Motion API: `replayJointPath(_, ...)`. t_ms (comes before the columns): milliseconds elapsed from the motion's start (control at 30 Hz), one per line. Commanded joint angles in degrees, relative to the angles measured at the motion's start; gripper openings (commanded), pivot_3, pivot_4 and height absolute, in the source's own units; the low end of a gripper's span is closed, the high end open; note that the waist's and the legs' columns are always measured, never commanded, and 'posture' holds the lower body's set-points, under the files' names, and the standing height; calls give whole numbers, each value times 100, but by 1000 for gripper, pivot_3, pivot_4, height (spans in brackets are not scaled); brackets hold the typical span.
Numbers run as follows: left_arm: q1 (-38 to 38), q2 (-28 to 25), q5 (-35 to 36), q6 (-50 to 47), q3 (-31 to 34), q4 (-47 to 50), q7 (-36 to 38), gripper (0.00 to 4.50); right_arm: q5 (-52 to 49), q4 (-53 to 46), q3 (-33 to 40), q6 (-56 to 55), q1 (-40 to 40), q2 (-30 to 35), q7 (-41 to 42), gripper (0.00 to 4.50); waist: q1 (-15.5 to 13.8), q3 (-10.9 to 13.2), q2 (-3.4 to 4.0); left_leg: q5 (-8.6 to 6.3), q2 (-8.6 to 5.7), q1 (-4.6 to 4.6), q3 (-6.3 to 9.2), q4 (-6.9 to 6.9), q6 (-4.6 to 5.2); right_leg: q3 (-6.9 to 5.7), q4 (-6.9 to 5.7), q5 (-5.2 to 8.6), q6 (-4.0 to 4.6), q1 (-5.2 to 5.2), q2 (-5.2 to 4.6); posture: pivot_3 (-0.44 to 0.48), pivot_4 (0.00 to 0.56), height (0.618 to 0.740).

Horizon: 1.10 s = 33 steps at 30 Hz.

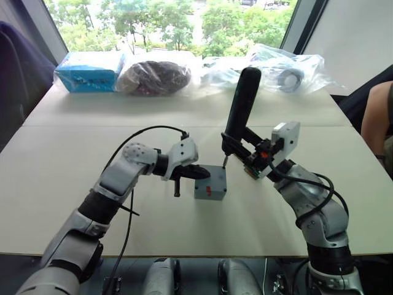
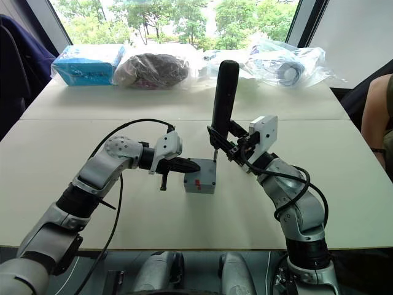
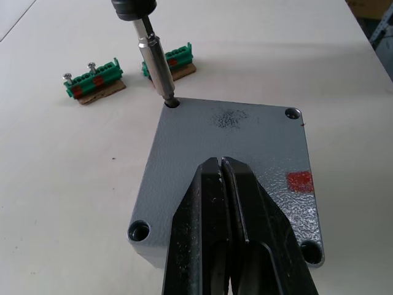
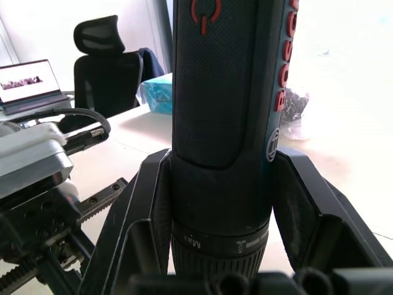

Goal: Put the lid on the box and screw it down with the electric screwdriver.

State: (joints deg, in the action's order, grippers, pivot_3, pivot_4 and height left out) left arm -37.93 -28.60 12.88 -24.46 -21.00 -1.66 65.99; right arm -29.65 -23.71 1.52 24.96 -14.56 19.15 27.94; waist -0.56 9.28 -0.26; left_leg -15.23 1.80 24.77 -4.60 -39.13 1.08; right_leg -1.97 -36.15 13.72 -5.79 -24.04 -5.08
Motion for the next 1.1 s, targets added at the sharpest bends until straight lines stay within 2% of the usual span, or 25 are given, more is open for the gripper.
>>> replayJointPath(33, 77, -30, -132, -46, -66, -52, 7, 0, 146, 76, -337, 121, 211, 36, 107, 1773, 4, -1, -2, -1, 2, -23, 0, 5, 2, 0, 4, 2, 1, 21, 1, 0, 150, 740)
replayJointPath(133, 78, -26, -139, -45, -62, -54, 12, 0, 168, 78, -339, 106, 216, 26, 114, 1773, 13, -2, -4, -8, 4, -57, 1, 10, 12, 0, 6, 18, 24, 51, 1, 0, 150, 740)
replayJointPath(300, 79, -23, -144, -45, -60, -54, 15, 0, 181, 78, -336, 105, 217, 18, 122, 1773, 13, -3, -5, -8, 5, -58, 1, 10, 12, 0, 5, 20, 26, 52, 0, 0, 150, 740)
replayJointPath(467, 125, 25, -169, -16, -77, -158, -30, 0, 561, 621, -486, 393, 291, -100, -364, 1773, 16, -33, -17, -8, 5, -66, 1, 11, 12, 1, 5, 20, 27, 59, 0, 0, 150, 740)
replayJointPath(967, 132, 47, -200, -4, -59, -175, -15, 0, 598, 641, -507, 384, 300, -122, -402, 1773, 1, -100, -42, -16, 15, -93, 1, 19, 23, 1, 6, 40, 62, 81, -7, 0, 150, 740)
replayJointPath(1100, 200, 49, -248, 46, -74, -189, -70, 0, 595, 587, -726, 181, 691, -197, -228, 1773, -3, -129, -52, -17, 17, -94, 1, 23, 23, 1, 7, 41, 63, 81, -8, 0, 150, 740)
